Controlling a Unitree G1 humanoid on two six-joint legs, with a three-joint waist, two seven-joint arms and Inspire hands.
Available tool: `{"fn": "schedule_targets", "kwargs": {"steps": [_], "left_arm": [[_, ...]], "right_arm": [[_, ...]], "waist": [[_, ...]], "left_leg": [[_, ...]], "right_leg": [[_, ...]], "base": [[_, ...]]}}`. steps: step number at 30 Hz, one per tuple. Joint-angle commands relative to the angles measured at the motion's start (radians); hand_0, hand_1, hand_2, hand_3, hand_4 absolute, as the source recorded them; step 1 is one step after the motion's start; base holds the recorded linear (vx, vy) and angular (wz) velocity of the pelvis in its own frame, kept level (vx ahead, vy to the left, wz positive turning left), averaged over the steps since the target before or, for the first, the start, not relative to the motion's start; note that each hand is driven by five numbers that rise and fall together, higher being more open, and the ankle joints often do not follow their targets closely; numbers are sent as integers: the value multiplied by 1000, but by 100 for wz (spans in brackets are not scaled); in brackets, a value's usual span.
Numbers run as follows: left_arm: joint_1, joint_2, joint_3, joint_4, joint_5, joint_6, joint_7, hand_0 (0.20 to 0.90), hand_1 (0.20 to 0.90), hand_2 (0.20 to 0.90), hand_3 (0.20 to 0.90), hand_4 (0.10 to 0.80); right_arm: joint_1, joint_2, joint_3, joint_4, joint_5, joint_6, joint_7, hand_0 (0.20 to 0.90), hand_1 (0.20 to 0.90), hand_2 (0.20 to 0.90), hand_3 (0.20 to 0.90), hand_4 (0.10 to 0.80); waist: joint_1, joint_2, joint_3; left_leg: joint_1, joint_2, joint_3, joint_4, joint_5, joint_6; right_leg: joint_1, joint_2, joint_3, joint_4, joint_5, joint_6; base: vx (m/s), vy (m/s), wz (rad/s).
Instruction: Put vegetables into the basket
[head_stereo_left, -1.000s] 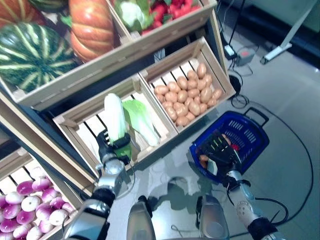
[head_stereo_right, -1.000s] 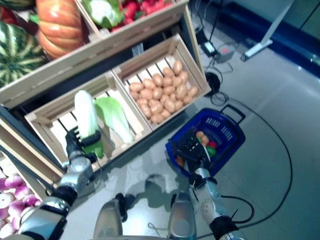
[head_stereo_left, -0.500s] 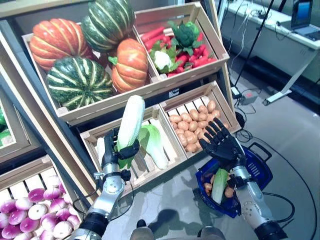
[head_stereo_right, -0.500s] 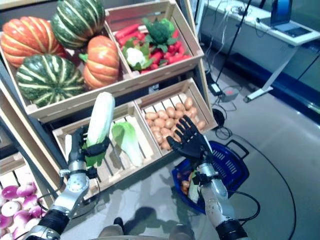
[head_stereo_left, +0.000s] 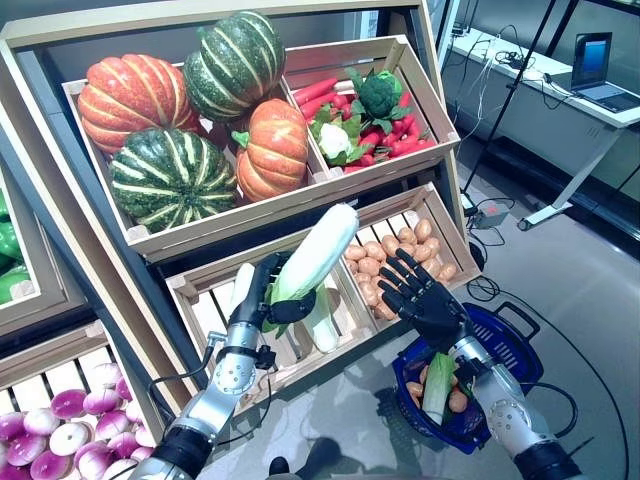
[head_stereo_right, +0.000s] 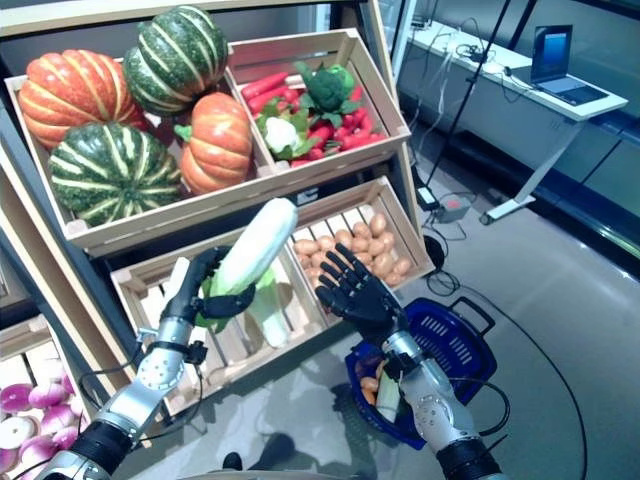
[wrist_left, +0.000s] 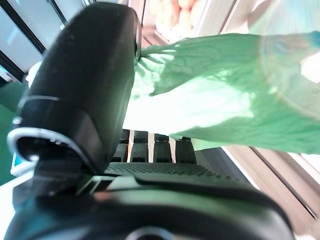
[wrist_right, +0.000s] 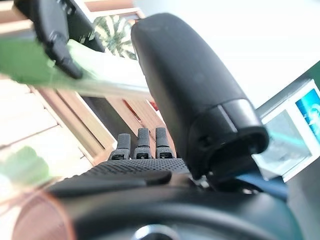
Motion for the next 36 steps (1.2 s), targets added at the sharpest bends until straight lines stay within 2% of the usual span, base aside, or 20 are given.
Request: {"fn": "schedule_targets", "kwargs": {"steps": [1,11,23,26,32,33,36], "left_arm": [[-139,55,-23,-97,60,-161,10,300,300,300,300,400],[-164,46,-103,-83,68,-177,-55,300,300,300,300,400],[-193,40,-159,-96,77,-200,-100,300,300,300,300,400],[-202,44,-179,-110,109,-210,-84,300,300,300,300,400],[-207,48,-192,-134,154,-210,-26,300,300,300,300,400],[-205,51,-191,-148,178,-197,15,300,300,300,300,400],[-193,55,-178,-163,173,-158,64,300,300,300,300,400]], "right_arm": [[-102,23,-3,-136,159,24,145,900,900,900,900,800],[-145,93,36,-163,306,86,185,900,900,900,900,800],[-196,120,46,-197,337,94,174,900,900,900,900,800],[-217,112,47,-190,297,64,86,900,900,900,900,800],[-213,127,20,-169,349,-14,-58,900,900,900,900,800],[-211,126,10,-167,315,-50,-118,900,900,900,900,800],[-201,114,-4,-172,250,-82,-189,900,900,900,900,800]], "waist": [[1,-4,-47],[2,-4,-56],[6,-9,-57],[5,-9,-58],[-2,-8,-59],[-5,-7,-57],[-9,-8,-53]], "left_leg": [[36,12,-10,2,-86,5],[54,21,-7,2,-93,2],[61,21,-18,2,-98,2],[60,19,-20,2,-99,0],[59,19,-18,2,-100,0],[58,19,-18,2,-99,0],[57,19,-16,2,-97,0]], "right_leg": [[-30,-56,-24,16,67,-13],[-8,-44,-13,0,59,-14],[2,-39,-6,-2,52,-15],[3,-40,-4,-6,55,-14],[3,-38,4,-13,60,-12],[2,-37,8,-15,62,-12],[0,-37,13,-16,66,-12]], "base": [[0,0,0],[22,0,0],[3,0,0],[0,0,0],[0,0,0],[0,0,0],[0,0,0]]}}
